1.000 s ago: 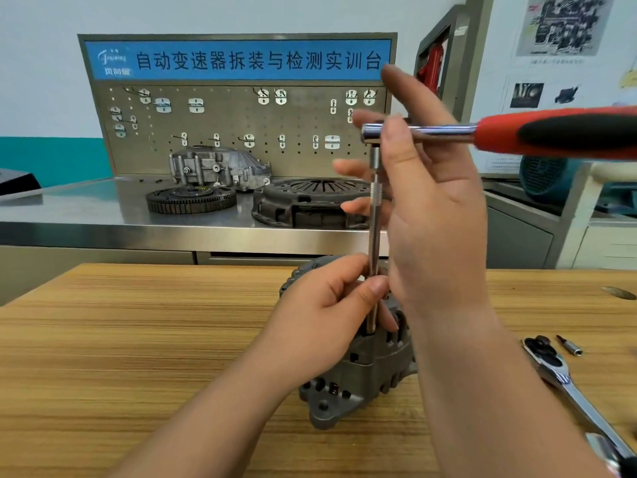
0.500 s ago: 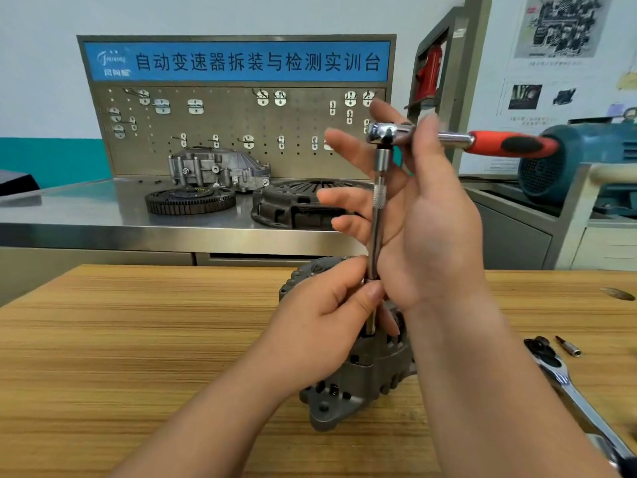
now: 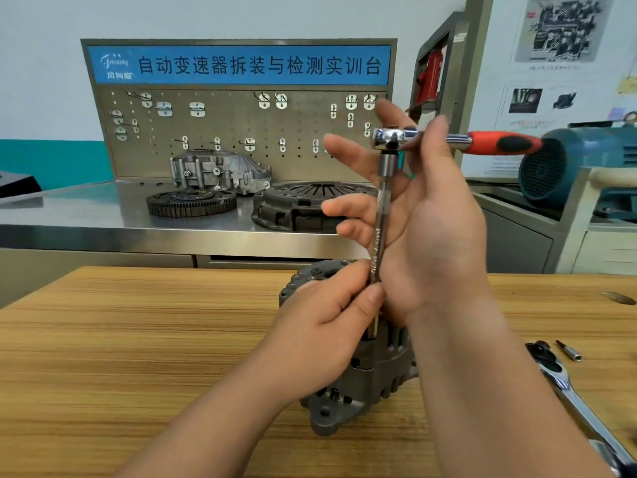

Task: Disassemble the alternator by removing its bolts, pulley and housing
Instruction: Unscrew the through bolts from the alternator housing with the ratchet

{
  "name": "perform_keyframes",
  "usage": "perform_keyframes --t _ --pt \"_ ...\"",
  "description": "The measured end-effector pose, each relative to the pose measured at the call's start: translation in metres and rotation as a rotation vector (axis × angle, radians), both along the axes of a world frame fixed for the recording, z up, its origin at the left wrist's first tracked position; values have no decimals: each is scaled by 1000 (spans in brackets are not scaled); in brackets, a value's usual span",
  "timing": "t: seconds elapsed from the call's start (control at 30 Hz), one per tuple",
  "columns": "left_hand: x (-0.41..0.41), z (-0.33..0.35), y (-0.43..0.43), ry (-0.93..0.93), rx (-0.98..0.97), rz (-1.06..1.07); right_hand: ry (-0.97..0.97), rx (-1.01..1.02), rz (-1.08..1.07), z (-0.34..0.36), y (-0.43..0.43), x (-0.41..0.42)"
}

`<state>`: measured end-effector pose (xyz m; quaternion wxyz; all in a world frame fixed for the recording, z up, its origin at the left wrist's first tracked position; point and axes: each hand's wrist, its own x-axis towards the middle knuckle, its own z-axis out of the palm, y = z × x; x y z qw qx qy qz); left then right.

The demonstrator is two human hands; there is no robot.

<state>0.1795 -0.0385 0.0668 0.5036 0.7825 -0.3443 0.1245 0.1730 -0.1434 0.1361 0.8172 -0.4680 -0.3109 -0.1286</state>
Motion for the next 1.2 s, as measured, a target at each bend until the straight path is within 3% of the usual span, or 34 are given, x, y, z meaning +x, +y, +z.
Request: perform_keyframes --t 0.2,0.27,0.63,0.7,0.83,0.9,1.2 --pt "1 1 -6 57 -27 54 -382 -89 -435 -3 8 -4" --pt "0 0 -6 58 -18 74 -444 -104 -472 -4 11 -4" --pt "1 0 -1 -32 0 -3 -9 -12 64 -1 -4 2" --pt "1 -1 -2 -15 -4 20 -61 -20 -13 -2 0 1" --pt "1 -1 -6 54 -33 40 -325 -105 -420 -2 4 -1" --pt "0 1 -7 65 -24 40 -409 -110 -466 -3 4 -2" --pt "-2 1 -2 -42 10 1 7 38 57 2 -4 0"
